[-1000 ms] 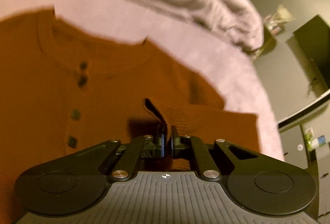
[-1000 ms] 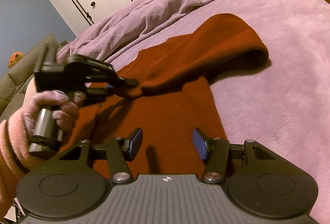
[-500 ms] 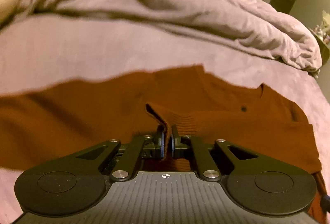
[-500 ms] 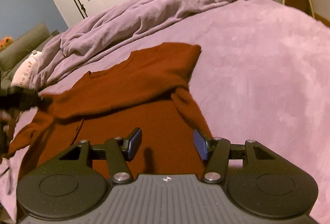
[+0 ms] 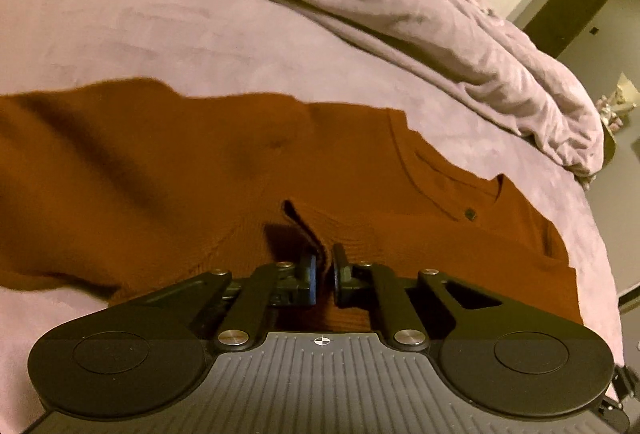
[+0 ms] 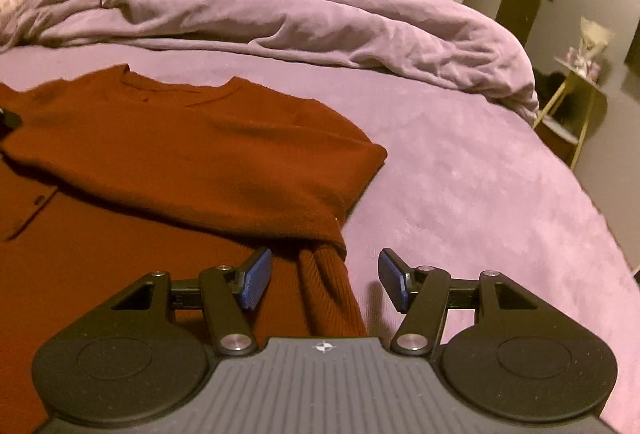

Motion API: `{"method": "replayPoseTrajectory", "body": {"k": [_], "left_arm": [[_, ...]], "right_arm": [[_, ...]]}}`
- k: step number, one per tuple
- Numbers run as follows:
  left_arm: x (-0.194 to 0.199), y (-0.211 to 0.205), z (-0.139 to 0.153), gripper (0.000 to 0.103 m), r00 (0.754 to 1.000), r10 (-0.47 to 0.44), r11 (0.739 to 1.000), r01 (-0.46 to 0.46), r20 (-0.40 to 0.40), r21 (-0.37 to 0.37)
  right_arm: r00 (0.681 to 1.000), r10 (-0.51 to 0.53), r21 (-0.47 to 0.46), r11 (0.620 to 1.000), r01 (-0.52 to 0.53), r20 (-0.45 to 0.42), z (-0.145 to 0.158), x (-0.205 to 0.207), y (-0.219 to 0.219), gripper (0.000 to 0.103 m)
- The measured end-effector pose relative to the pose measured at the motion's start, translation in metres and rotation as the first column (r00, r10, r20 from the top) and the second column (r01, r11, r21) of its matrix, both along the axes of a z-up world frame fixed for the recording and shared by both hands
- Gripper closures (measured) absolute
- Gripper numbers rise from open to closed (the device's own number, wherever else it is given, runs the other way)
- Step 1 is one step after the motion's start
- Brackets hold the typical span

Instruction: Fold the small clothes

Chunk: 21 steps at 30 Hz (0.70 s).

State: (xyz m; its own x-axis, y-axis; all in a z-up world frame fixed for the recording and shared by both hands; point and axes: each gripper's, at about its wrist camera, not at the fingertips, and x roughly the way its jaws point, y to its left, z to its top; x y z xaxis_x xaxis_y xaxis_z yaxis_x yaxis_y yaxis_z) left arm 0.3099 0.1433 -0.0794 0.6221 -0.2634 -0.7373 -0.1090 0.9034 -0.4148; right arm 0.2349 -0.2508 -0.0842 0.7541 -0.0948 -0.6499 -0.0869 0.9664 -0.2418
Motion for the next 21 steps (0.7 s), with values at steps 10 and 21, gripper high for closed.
{"method": "replayPoseTrajectory", "body": {"k": [10, 21], "left_arm": [[0.002, -0.017, 0.018, 0.095, 0.994, -0.042, 0.998, 0.037, 0.100, 0.053], [0.001, -0.031, -0.005, 0.090, 0.991, -0.119, 0.987, 0.112, 0.057, 0.115]], "right_arm": [[0.996, 0.054, -0.237, 0.971, -0.036, 0.069, -0.014, 0.027, 0.026, 0.084], [0.996, -0.071, -0.187, 0.979, 0.080, 0.054, -0.012, 0.024, 0.003, 0.077]]}}
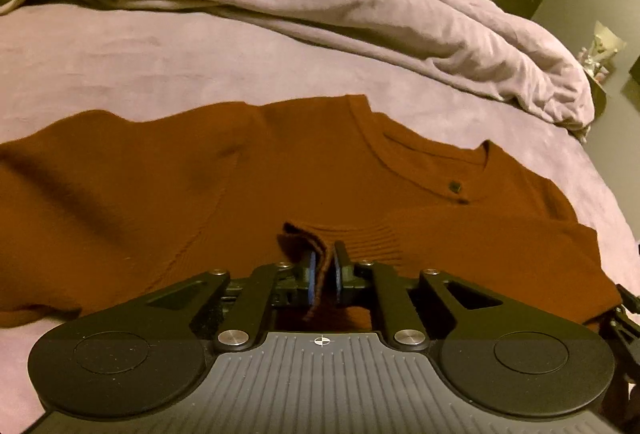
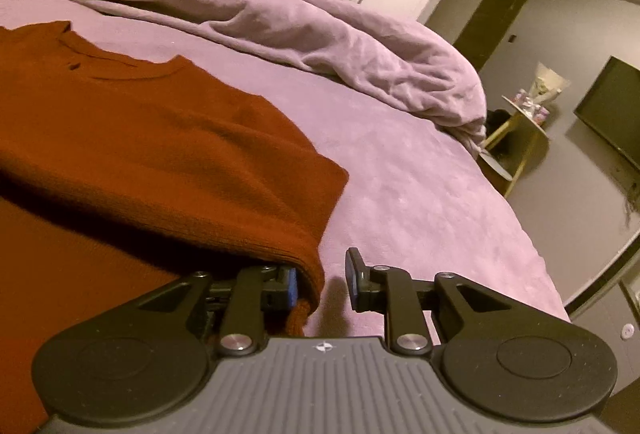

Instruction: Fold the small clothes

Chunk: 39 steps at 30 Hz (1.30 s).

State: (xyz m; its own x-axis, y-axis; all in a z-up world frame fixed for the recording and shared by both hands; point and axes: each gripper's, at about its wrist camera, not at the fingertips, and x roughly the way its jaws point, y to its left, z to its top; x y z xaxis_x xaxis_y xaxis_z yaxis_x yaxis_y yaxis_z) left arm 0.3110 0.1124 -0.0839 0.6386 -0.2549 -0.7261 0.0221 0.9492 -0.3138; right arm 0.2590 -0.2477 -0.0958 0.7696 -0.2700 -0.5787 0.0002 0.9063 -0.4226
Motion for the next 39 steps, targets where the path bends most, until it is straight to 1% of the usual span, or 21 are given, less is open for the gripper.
{"method": "replayPoseTrajectory", "body": {"k": [3, 6, 8, 11, 13, 15, 18, 20, 22, 23, 25, 26, 27, 28, 29, 30, 32, 34, 36, 38, 39], "left_arm": [[-0.002, 0.008, 0.001, 0.090, 1.000, 0.006, 1.000, -0.006, -0.006, -0.031], [-0.001, 0.010, 0.001, 0.093, 1.000, 0.013, 0.999, -0.013, -0.006, -0.036], [-0.001, 0.007, 0.003, 0.095, 1.000, 0.014, 0.999, -0.014, 0.006, -0.032], [0.001, 0.001, 0.008, 0.097, 1.000, 0.009, 1.000, -0.009, 0.020, -0.010], [0.002, -0.003, 0.011, 0.097, 1.000, 0.004, 1.000, -0.005, 0.029, 0.011], [0.001, -0.005, 0.016, 0.097, 0.998, 0.000, 0.999, -0.003, 0.058, 0.043], [0.001, -0.007, 0.019, 0.097, 0.996, -0.004, 0.997, -0.002, 0.085, 0.082], [0.003, -0.007, 0.013, 0.097, 0.998, -0.001, 0.994, -0.006, 0.068, 0.105], [0.006, -0.005, 0.004, 0.094, 1.000, 0.005, 0.993, -0.006, 0.009, 0.114], [0.005, -0.002, 0.000, 0.087, 1.000, 0.004, 0.995, -0.003, -0.018, 0.097], [-0.004, 0.010, 0.002, 0.065, 1.000, 0.018, 0.999, -0.018, -0.014, 0.047], [-0.010, 0.017, 0.005, 0.047, 1.000, 0.020, 1.000, -0.020, -0.011, 0.016], [-0.018, 0.028, 0.009, 0.041, 0.999, 0.036, 0.999, -0.036, -0.005, -0.012], [-0.026, 0.040, 0.014, 0.040, 0.998, 0.066, 0.997, -0.066, 0.005, -0.033], [-0.034, 0.053, 0.019, 0.040, 0.995, 0.095, 0.994, -0.095, 0.009, -0.051], [-0.044, 0.070, 0.023, 0.035, 0.991, 0.136, 0.988, -0.135, 0.011, -0.068], [-0.067, 0.112, 0.031, 0.028, 0.967, 0.256, 0.963, -0.253, 0.020, -0.089], [-0.088, 0.155, 0.036, 0.029, 0.922, 0.387, 0.921, -0.384, 0.030, -0.062], [-0.105, 0.199, 0.035, 0.029, 0.859, 0.511, 0.859, -0.510, 0.015, -0.039], [-0.121, 0.240, 0.031, 0.030, 0.782, 0.623, 0.780, -0.623, -0.024, -0.062], [-0.127, 0.257, 0.028, 0.031, 0.753, 0.657, 0.749, -0.657, -0.034, -0.085]], "right_arm": [[1.000, 0.031, 0.054, 0.998, -0.030, -0.005, 0.014, -0.018, -0.004, 0.063], [0.998, 0.062, 0.115, 0.991, -0.062, 0.004, 0.029, -0.032, -0.006, 0.062], [0.995, 0.092, 0.151, 0.984, -0.098, 0.042, 0.041, -0.039, -0.002, 0.062], [0.989, 0.136, 0.171, 0.975, -0.145, 0.067, 0.050, -0.035, 0.012, 0.062], [0.985, 0.165, 0.175, 0.970, -0.171, 0.051, 0.046, -0.024, 0.023, 0.063], [0.983, 0.182, 0.206, 0.962, -0.179, 0.008, 0.036, -0.012, 0.032, 0.070], [0.984, 0.170, 0.253, 0.956, -0.151, -0.053, 0.020, -0.005, 0.037, 0.071], [0.987, 0.153, 0.259, 0.956, -0.135, -0.051, 0.014, -0.008, 0.038, 0.071], [0.988, 0.149, 0.255, 0.958, -0.131, -0.051, 0.012, -0.009, 0.040, 0.070], [0.987, 0.151, 0.247, 0.960, -0.133, -0.055, 0.013, -0.010, 0.041, 0.070], [0.986, 0.153, 0.235, 0.963, -0.133, -0.070, 0.015, -0.010, 0.042, 0.068], [0.985, 0.154, 0.231, 0.964, -0.133, -0.075, 0.017, -0.010, 0.042, 0.063], [0.985, 0.153, 0.226, 0.965, -0.132, -0.077, 0.018, -0.011, 0.041, 0.053], [0.986, 0.148, 0.223, 0.967, -0.126, -0.081, 0.018, -0.013, 0.040, 0.047], [0.986, 0.142, 0.227, 0.967, -0.119, -0.088, 0.018, -0.014, 0.039, 0.037], [0.986, 0.139, 0.238, 0.965, -0.114, -0.094, 0.018, -0.016, 0.038, 0.037], [0.987, 0.129, 0.254, 0.962, -0.101, -0.092, 0.019, -0.024, 0.036, 0.037], [0.988, 0.129, 0.275, 0.956, -0.102, -0.080, 0.021, -0.032, 0.037, 0.037], [0.990, 0.124, 0.298, 0.949, -0.100, -0.064, 0.024, -0.040, 0.038, 0.037], [0.991, 0.121, 0.319, 0.943, -0.098, -0.050, 0.027, -0.047, 0.040, 0.037], [0.993, 0.114, 0.322, 0.942, -0.094, -0.044, 0.027, -0.050, 0.042, 0.037]]}}
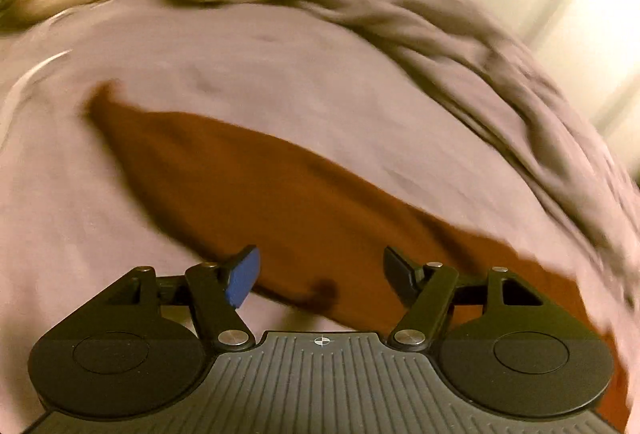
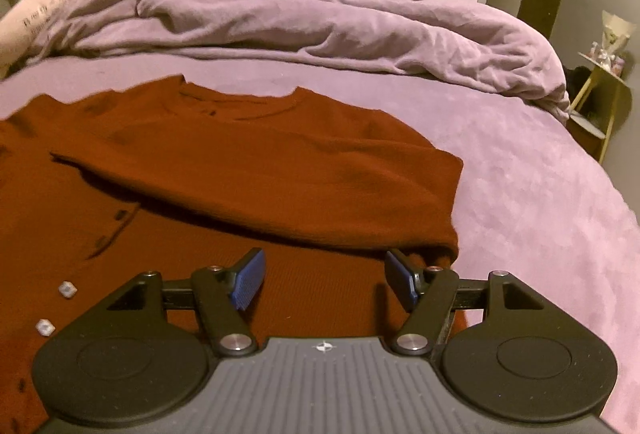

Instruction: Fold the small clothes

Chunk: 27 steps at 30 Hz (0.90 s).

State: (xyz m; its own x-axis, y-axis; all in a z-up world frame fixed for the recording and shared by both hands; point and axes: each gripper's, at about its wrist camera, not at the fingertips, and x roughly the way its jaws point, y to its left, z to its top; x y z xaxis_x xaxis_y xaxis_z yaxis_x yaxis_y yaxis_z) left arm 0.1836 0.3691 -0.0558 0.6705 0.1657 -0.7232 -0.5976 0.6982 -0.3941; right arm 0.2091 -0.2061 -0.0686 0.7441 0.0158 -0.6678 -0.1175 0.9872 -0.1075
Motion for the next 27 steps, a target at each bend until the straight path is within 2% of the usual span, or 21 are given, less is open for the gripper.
{"method": "replayPoseTrajectory", "body": {"k": [2, 7, 9, 19, 21, 24, 27], "left_arm": [[-0.008, 0.026, -0.006, 0.034, 0.997, 0.072, 0.997, -0.072, -0.001, -0.040], [-0.013, 0.059, -0.016, 0.041, 0.989, 0.145, 0.989, -0.144, 0.016, -0.043], [-0.016, 0.067, -0.021, 0.052, 0.984, 0.179, 0.982, -0.179, -0.008, -0.066], [-0.045, 0.070, -0.024, 0.050, 0.987, 0.155, 0.984, -0.149, 0.047, -0.099], [-0.046, 0.069, -0.024, 0.044, 0.988, 0.151, 0.984, -0.148, 0.022, -0.094], [-0.050, 0.067, -0.025, 0.043, 0.992, 0.127, 0.988, -0.125, 0.016, -0.092], [-0.051, 0.073, -0.029, 0.046, 0.986, 0.159, 0.983, -0.153, 0.052, -0.105]], "right_arm": [[1.000, -0.012, 0.004, 1.000, 0.012, -0.005, 0.000, -0.003, 0.004, 0.039], [0.999, -0.026, 0.022, 0.999, 0.027, -0.026, 0.003, -0.007, 0.014, 0.040], [0.999, -0.024, 0.021, 0.999, 0.025, -0.029, 0.005, -0.007, 0.018, 0.040], [1.000, -0.019, 0.019, 1.000, 0.019, -0.025, 0.011, -0.011, 0.026, 0.040], [0.999, -0.017, 0.020, 1.000, 0.018, -0.028, 0.011, -0.012, 0.027, 0.040], [1.000, -0.018, 0.015, 1.000, 0.018, -0.021, 0.013, -0.015, 0.026, 0.040], [0.999, -0.028, 0.018, 0.999, 0.029, -0.028, 0.011, -0.015, 0.024, 0.040]]}}
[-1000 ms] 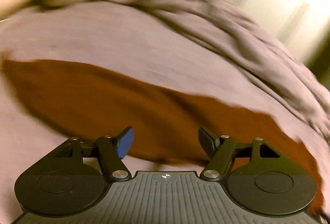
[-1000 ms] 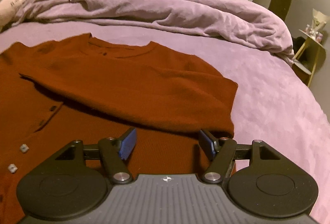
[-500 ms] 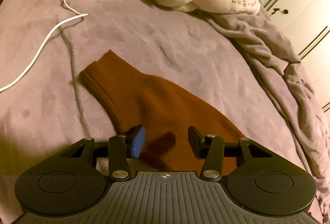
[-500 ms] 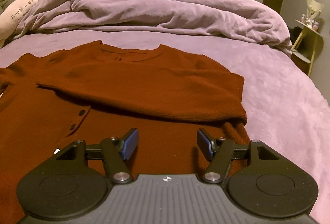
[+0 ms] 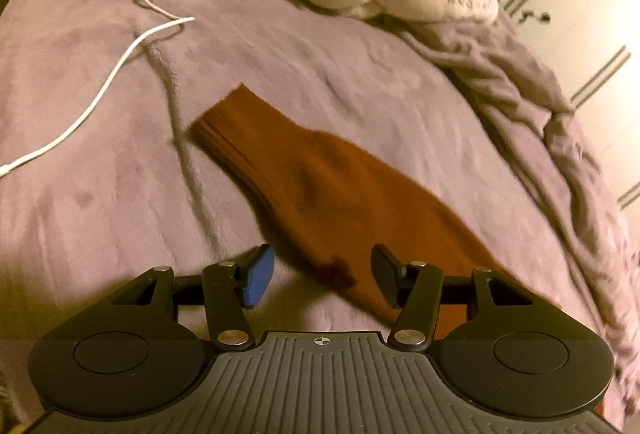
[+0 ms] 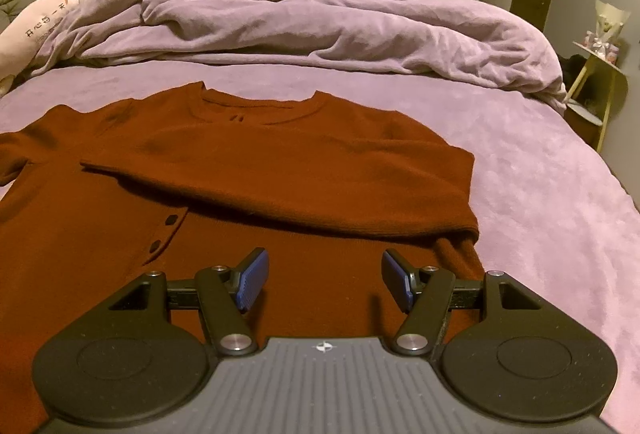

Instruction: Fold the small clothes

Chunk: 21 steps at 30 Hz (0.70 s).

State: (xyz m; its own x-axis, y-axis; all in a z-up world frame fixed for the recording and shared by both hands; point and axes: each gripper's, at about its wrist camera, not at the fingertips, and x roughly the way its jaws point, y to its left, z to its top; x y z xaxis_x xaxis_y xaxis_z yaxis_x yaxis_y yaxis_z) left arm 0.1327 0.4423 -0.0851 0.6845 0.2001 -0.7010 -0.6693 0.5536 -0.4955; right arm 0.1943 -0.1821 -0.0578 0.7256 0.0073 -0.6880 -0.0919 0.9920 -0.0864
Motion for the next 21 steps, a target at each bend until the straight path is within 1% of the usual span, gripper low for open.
{"method": "replayPoseTrajectory", "body": {"k": [1, 4, 5, 6, 7, 9, 11, 13, 14, 16, 17, 18, 19, 21], "left_arm": [[0.001, 0.003, -0.002, 0.046, 1.000, 0.015, 1.000, -0.015, 0.023, -0.006], [0.007, 0.010, -0.006, 0.051, 0.997, 0.060, 0.998, -0.060, 0.041, 0.002], [0.009, 0.013, -0.008, 0.066, 0.996, 0.075, 0.997, -0.075, 0.040, 0.004], [0.011, 0.015, -0.009, 0.089, 0.996, 0.084, 0.996, -0.084, 0.031, 0.006], [0.012, 0.017, -0.008, 0.095, 0.996, 0.089, 0.996, -0.089, 0.020, 0.009], [0.012, 0.016, -0.003, 0.094, 0.995, 0.091, 0.996, -0.092, 0.042, 0.010], [0.013, 0.006, 0.010, 0.094, 0.996, 0.062, 0.996, -0.066, 0.071, 0.052], [0.019, -0.015, 0.034, 0.095, 0.993, -0.029, 0.993, 0.016, 0.118, 0.114], [0.024, -0.028, 0.047, 0.095, 0.986, -0.081, 0.989, 0.061, 0.145, 0.134], [0.037, -0.062, 0.076, 0.095, 0.959, -0.198, 0.970, 0.162, 0.202, 0.180], [0.046, -0.087, 0.092, 0.095, 0.932, -0.278, 0.949, 0.230, 0.231, 0.215], [0.054, -0.114, 0.107, 0.095, 0.897, -0.358, 0.922, 0.295, 0.258, 0.251], [0.063, -0.143, 0.119, 0.095, 0.854, -0.438, 0.888, 0.361, 0.282, 0.286], [0.077, -0.201, 0.133, 0.095, 0.767, -0.559, 0.821, 0.457, 0.315, 0.342]], "right_arm": [[1.000, -0.005, 0.004, 1.000, 0.005, -0.006, -0.001, 0.000, -0.001, 0.040], [1.000, -0.010, 0.015, 1.000, 0.010, -0.014, -0.001, 0.000, 0.000, 0.040], [1.000, -0.007, 0.013, 1.000, 0.007, -0.010, -0.001, 0.000, 0.001, 0.040], [1.000, -0.005, 0.008, 1.000, 0.005, -0.006, 0.000, -0.001, 0.001, 0.040], [1.000, -0.003, 0.001, 1.000, 0.003, 0.000, 0.000, -0.002, 0.002, 0.040], [1.000, -0.005, -0.003, 1.000, 0.005, 0.008, 0.001, -0.002, 0.002, 0.040], [1.000, -0.011, 0.007, 1.000, 0.011, 0.008, 0.001, -0.002, 0.000, 0.040], [1.000, -0.017, 0.017, 1.000, 0.017, 0.005, 0.000, -0.002, -0.003, 0.040], [1.000, -0.020, 0.021, 1.000, 0.020, 0.006, 0.000, -0.003, -0.004, 0.040], [1.000, -0.022, 0.031, 0.999, 0.022, 0.010, 0.001, -0.004, -0.006, 0.040], [1.000, -0.024, 0.037, 0.999, 0.024, 0.013, 0.002, -0.005, -0.008, 0.040], [0.999, -0.027, 0.044, 0.999, 0.026, 0.018, 0.003, -0.007, -0.009, 0.040], [0.999, -0.029, 0.052, 0.998, 0.028, 0.023, 0.005, -0.008, -0.011, 0.040], [0.999, -0.035, 0.066, 0.997, 0.033, 0.034, 0.008, -0.011, -0.015, 0.040]]}}
